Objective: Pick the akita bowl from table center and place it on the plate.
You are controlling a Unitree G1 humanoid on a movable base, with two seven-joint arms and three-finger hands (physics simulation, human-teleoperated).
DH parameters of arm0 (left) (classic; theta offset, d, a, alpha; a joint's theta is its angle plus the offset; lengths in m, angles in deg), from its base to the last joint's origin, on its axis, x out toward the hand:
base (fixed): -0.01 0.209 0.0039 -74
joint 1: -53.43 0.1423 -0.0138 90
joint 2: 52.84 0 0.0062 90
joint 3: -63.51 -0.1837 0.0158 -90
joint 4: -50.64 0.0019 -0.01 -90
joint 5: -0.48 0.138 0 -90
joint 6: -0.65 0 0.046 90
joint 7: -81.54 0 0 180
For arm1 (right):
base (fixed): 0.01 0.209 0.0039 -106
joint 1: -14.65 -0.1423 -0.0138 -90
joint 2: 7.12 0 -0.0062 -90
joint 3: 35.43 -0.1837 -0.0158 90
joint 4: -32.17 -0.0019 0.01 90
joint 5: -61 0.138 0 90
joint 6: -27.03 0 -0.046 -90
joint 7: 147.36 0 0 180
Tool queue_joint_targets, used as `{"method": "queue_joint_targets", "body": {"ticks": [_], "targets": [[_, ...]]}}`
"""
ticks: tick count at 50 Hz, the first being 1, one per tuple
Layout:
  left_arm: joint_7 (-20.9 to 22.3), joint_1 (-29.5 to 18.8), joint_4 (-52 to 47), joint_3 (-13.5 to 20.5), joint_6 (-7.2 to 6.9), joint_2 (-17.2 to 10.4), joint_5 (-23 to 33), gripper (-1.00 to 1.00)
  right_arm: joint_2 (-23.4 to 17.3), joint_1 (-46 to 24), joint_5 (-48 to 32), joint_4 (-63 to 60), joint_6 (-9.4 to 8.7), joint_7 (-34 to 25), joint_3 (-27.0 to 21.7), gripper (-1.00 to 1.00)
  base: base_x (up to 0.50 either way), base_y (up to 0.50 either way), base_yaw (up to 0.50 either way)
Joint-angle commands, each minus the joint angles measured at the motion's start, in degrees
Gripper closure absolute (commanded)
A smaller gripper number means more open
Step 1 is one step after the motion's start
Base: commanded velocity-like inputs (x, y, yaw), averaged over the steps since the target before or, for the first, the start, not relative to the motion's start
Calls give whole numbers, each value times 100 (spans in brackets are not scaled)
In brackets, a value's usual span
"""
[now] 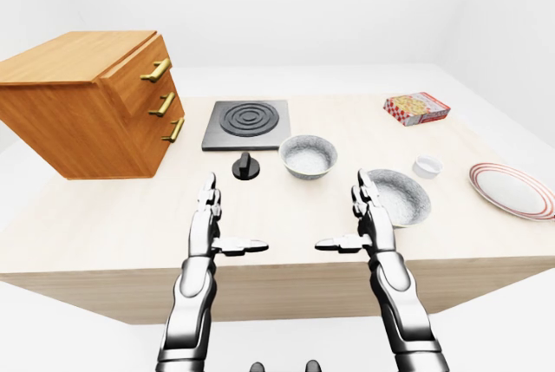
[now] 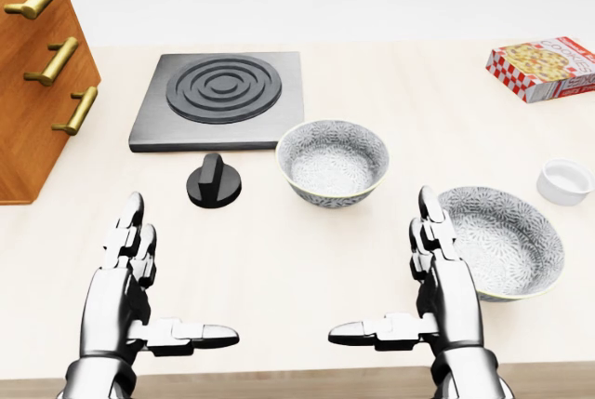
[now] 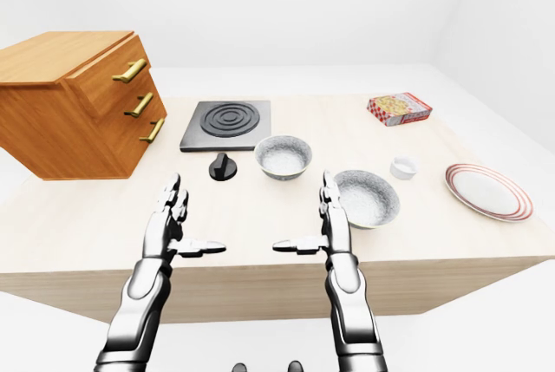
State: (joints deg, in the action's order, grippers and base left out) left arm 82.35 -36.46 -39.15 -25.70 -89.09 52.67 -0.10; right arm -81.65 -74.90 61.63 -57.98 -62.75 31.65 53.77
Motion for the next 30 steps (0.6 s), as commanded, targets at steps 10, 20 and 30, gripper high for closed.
{"method": "queue_joint_targets", "body": {"ticks": [10,20,30], "targets": [[161,-4,-58,143,-8,-72,-42,-100,-67,211,-129,-404,-116,-248,-162,-100,0,0,0],[79,-608,-606,180,-526,-130,10,-100,-207,-490,-246,-835,-522,-197,-317,-100,0,0,0],[93,-596,-961,67,-526,-93,112,-100,-200,-567,-207,-788,-522,-191,-265,-100,0,-3,0]]}}
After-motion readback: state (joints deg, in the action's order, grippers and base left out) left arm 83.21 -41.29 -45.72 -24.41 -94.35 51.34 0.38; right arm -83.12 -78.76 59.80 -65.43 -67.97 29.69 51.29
